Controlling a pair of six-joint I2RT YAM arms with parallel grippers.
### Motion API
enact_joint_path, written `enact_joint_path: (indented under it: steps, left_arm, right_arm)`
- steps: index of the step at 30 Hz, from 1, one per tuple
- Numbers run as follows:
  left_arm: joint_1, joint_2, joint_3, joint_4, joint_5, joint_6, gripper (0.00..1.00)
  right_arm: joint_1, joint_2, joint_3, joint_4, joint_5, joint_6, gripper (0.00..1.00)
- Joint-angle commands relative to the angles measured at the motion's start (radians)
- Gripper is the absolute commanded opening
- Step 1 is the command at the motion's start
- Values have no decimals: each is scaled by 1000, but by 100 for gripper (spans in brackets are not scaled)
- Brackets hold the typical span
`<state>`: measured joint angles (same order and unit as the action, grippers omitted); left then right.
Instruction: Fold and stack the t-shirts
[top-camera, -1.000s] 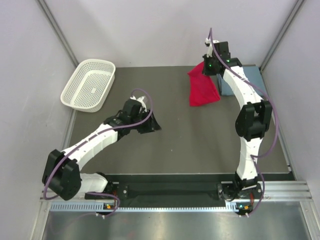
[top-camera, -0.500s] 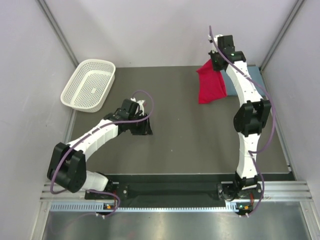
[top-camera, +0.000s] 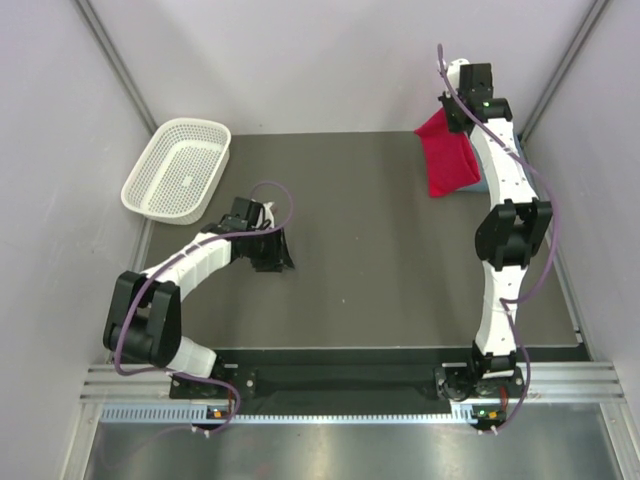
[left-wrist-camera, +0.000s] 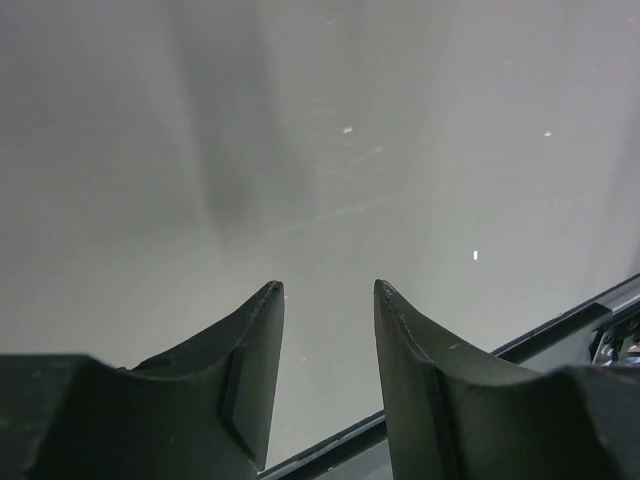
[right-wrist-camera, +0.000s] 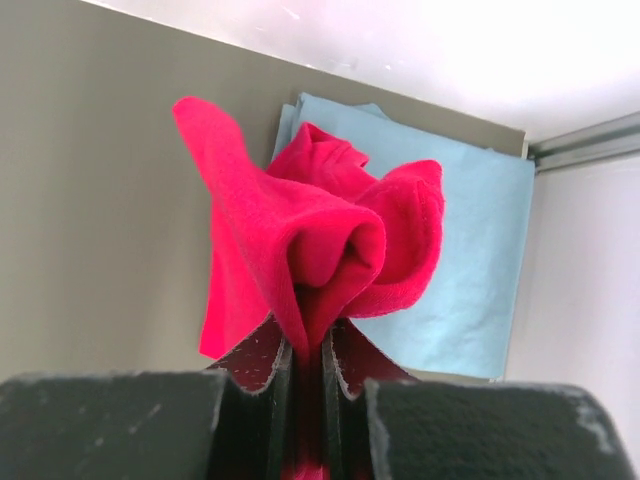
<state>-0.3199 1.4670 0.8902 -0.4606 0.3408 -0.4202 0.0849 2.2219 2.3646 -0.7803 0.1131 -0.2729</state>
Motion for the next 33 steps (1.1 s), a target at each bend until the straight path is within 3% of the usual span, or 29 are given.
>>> enact_joint_path:
  steps: [1, 16, 33]
  left_arm:
    - [36, 1, -14, 39, 46, -2, 46]
    - [48, 12, -4, 28, 61, 8, 46]
    - [51, 35, 13, 28, 87, 9, 45]
  right_arm:
    - [6, -34, 36, 84, 11, -51, 0]
    - [-16, -24, 62, 99, 3, -71, 0]
    - [-24, -123, 32, 64, 39, -103, 0]
